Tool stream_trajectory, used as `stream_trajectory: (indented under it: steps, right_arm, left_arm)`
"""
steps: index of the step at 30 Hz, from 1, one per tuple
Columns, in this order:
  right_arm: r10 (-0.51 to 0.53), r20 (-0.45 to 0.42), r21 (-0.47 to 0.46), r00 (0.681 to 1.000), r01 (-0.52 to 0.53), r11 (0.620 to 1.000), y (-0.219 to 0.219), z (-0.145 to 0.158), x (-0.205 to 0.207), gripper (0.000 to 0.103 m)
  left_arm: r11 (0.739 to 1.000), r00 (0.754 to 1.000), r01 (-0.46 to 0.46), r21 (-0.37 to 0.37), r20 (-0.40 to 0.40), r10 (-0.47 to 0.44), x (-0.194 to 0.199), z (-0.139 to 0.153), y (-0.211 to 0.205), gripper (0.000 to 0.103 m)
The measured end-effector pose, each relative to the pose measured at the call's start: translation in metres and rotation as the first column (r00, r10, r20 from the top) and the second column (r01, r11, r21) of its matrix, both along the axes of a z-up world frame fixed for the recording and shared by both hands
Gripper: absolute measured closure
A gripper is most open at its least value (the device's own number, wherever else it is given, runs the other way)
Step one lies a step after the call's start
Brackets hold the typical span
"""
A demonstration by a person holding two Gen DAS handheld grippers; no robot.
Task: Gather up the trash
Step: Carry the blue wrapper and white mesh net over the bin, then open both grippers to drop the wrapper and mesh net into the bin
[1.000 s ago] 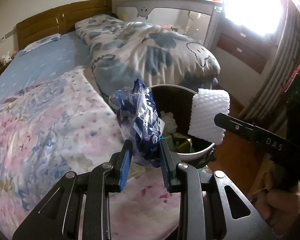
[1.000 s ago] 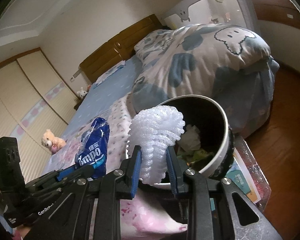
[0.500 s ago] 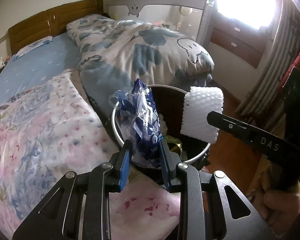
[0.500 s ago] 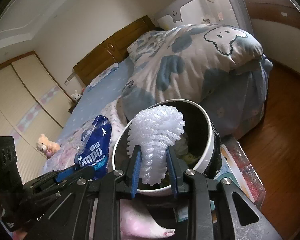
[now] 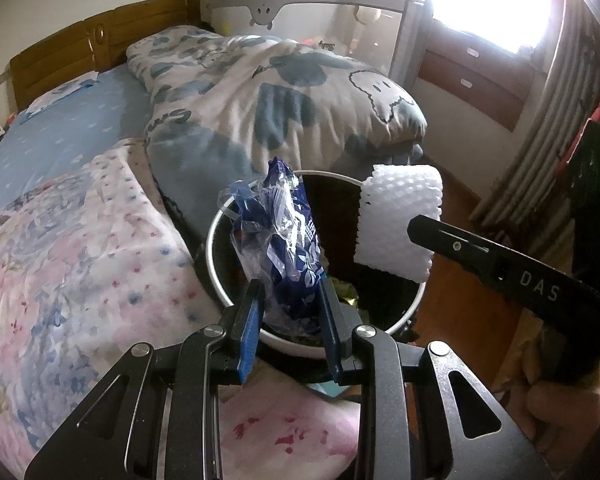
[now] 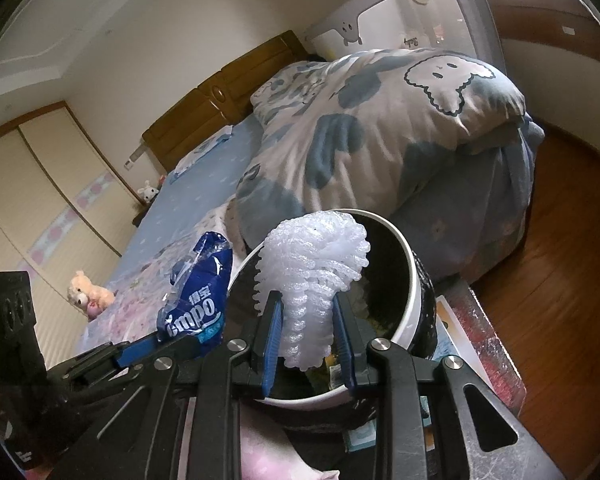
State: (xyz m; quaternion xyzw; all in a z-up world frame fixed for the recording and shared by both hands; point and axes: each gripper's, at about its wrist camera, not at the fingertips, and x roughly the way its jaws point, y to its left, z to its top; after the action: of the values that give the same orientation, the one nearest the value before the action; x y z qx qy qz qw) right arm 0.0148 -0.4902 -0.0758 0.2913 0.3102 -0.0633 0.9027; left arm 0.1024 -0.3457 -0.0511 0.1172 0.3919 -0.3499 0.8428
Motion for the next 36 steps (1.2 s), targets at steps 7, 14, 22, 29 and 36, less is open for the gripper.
stream_trajectory:
  steps: [7, 14, 22, 29, 36]
  right_arm:
    - [-0.005, -0.005, -0.009, 1.000, 0.005, 1.000, -0.007, 0.001, 0.006, 0.078]
    - [-0.005, -0.019, -0.022, 1.000, 0.004, 1.000, -0.009, -0.002, 0.012, 0.077]
    - [-0.012, -0.033, -0.021, 0.999, 0.011, 1.000, -0.013, -0.005, 0.018, 0.077]
    - [-0.011, -0.043, -0.025, 0.999, 0.010, 1.000, -0.014, -0.007, 0.023, 0.077]
    - [-0.009, -0.049, -0.027, 0.999, 0.008, 1.000, -0.013, -0.009, 0.027, 0.076]
  left_arm:
    - [1.000, 1.000, 0.007, 0.007, -0.005, -0.007, 0.005, -0.002, -0.009, 0.077]
    - [1.000, 1.000, 0.007, 0.011, -0.008, -0.006, 0.012, -0.004, -0.016, 0.077]
    - [1.000, 1.000, 0.003, 0.018, -0.027, -0.002, 0.019, -0.010, -0.021, 0.077]
    - [1.000, 0.999, 0.001, 0.025, -0.037, -0.001, 0.024, -0.013, -0.024, 0.076]
    - [1.000, 0.999, 0.003, 0.025, -0.042, -0.002, 0.026, -0.014, -0.026, 0.076]
